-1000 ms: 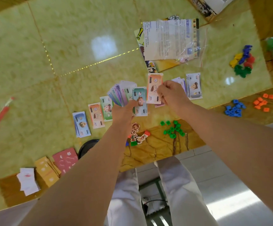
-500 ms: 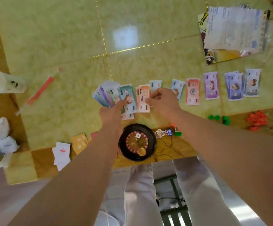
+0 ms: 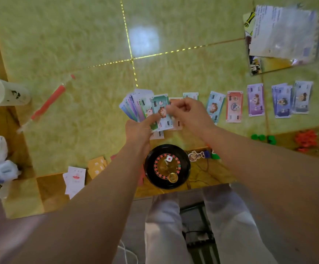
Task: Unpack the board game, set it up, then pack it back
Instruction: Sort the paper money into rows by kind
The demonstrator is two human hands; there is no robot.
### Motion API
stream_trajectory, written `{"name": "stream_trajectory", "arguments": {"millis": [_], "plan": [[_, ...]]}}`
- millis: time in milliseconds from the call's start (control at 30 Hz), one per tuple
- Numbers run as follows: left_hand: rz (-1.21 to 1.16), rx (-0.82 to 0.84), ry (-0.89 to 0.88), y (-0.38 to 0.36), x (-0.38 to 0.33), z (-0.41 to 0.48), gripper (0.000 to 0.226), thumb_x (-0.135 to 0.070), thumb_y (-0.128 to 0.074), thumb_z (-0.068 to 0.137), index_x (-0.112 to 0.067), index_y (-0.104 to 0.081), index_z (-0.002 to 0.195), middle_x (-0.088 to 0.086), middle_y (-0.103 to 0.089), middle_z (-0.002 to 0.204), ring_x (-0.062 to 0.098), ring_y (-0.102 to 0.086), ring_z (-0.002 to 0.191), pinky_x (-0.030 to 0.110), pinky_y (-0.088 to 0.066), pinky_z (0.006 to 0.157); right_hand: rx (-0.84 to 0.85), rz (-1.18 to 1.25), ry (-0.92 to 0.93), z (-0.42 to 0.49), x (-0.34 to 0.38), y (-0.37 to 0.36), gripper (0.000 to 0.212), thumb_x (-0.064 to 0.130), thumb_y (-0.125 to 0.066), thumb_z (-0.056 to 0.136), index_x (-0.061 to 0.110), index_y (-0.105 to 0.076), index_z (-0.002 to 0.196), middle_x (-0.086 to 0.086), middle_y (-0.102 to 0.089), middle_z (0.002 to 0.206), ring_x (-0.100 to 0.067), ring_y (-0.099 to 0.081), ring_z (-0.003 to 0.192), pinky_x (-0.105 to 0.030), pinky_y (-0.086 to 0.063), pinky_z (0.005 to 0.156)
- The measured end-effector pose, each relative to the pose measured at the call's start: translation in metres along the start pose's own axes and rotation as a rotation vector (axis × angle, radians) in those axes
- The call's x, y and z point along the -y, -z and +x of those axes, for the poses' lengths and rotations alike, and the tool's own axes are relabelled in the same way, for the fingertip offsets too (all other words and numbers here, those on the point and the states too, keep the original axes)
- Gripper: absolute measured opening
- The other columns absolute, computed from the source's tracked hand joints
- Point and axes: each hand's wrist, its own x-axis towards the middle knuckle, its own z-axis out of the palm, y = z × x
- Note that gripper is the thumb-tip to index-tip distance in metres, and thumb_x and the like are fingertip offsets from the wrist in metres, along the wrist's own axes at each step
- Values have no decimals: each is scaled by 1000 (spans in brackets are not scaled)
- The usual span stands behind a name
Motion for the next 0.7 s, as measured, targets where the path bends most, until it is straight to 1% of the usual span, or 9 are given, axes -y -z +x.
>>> {"name": "stream_trajectory", "arguments": {"millis": [67, 133, 200, 300, 400, 467, 533, 633, 700], "plan": [[7, 24, 9, -6, -1, -1, 24, 4, -72, 77, -3, -69, 99, 13, -74, 93, 27, -72, 83, 36, -59, 69, 92, 1, 18, -2, 3, 4, 30, 28, -78, 80, 3, -64, 88, -5, -63, 78, -12, -58, 68, -22, -49, 64], [-4, 56, 26, -15, -1, -2, 24, 1, -72, 80, -2, -69, 103, 14, -74, 95, 28, -72, 85, 37, -59, 72, 90, -3, 32, -3, 5, 14, 31, 25, -77, 82, -4, -66, 86, -3, -61, 72, -7, -57, 63, -17, -48, 61], [-7, 82, 43, -23, -1, -5, 25, -1, -71, 81, 0, -68, 106, 15, -74, 97, 27, -73, 85, 35, -59, 69, 81, -13, 27, -4, 5, 26, 32, 28, -77, 82, -2, -69, 82, -2, -62, 68, -5, -55, 60, -17, -46, 60], [8, 91, 53, -35, 1, -7, 28, -2, -70, 83, 1, -66, 111, 17, -73, 100, 29, -73, 84, 39, -60, 67, 61, -18, -2, -4, 1, 42, 32, 32, -76, 82, 1, -71, 81, -13, -66, 74, -10, -56, 66, -27, -46, 65], [32, 72, 55, -50, 6, -8, 36, -2, -71, 82, 2, -62, 116, 17, -72, 105, 31, -72, 89, 47, -59, 74, -39, 28, -67, 0, -7, 65, 22, 28, -74, 84, 7, -70, 86, -4, -69, 82, -10, -60, 71, -29, -49, 68], [37, 45, 70, -58, 7, -8, 43, -4, -72, 82, 2, -56, 122, 17, -70, 109, 29, -71, 89, 45, -58, 75, -123, -9, -103, 4, -16, 78, 21, 26, -74, 84, 6, -71, 90, -5, -72, 89, -16, -67, 80, -33, -54, 75], [51, 47, 84, -64, 10, -8, 45, -6, -71, 83, 2, -54, 124, 15, -70, 108, 26, -70, 87, 42, -56, 73, -190, -72, -146, 5, -24, 88, 20, 25, -74, 84, 5, -69, 87, -7, -72, 90, -20, -68, 84, -36, -56, 79], [51, 51, 96, -70, 13, -8, 40, -6, -71, 84, 0, -57, 120, 9, -71, 96, 17, -70, 75, 29, -56, 58, -214, -136, -183, 6, -31, 93, 22, 23, -74, 84, 15, -59, 69, -4, -66, 84, -18, -63, 79, -33, -53, 74], [35, 52, 101, -71, 15, -8, 41, -4, -72, 83, -1, -57, 121, 11, -71, 102, 19, -70, 79, 27, -58, 58, -242, -202, -182, 7, -34, 92, 30, 25, -74, 83, 20, -52, 64, -2, -63, 83, -17, -61, 78, -30, -49, 68]]}}
